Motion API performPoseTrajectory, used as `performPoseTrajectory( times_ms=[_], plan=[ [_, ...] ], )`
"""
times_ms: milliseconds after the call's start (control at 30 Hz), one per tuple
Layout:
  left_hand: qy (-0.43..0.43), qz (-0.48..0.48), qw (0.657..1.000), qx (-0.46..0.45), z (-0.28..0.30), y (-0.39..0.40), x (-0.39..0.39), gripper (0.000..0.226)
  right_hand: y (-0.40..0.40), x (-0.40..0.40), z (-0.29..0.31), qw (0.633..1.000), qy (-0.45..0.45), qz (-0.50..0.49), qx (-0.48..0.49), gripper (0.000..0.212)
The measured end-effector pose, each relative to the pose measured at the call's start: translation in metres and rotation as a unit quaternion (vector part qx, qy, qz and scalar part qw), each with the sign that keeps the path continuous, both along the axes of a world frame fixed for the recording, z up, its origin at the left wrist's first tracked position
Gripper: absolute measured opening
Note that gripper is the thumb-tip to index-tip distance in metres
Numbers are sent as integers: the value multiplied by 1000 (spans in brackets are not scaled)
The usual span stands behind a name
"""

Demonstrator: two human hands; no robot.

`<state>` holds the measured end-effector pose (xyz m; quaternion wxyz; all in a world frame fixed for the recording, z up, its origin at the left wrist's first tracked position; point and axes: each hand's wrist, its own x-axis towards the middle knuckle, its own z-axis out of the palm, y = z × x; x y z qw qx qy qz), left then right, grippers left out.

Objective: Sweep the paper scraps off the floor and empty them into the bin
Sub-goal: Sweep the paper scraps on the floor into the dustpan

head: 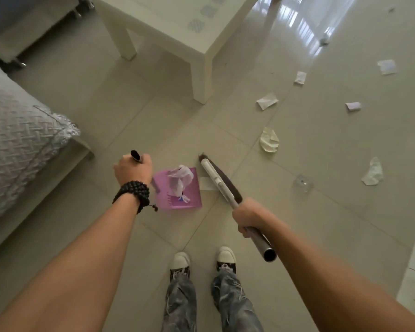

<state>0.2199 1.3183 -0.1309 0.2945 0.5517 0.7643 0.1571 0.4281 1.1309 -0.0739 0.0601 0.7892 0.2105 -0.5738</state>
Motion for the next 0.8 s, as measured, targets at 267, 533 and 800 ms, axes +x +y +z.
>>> performPoseTrajectory(
  times_ms=[267, 533, 800],
  plan=[
    [-60, -10, 996, -67, -12, 11, 7, 45, 27, 17, 28, 957, 178, -222, -52, 22],
    [-115, -26, 989, -90, 42, 22, 51, 40, 5, 69, 101, 925, 165, -341, -32, 18],
    [-142, -107, 979, -98, 74, -3, 174, 33, -59, 126, 121, 929, -9, -366, 47, 18]
  ],
)
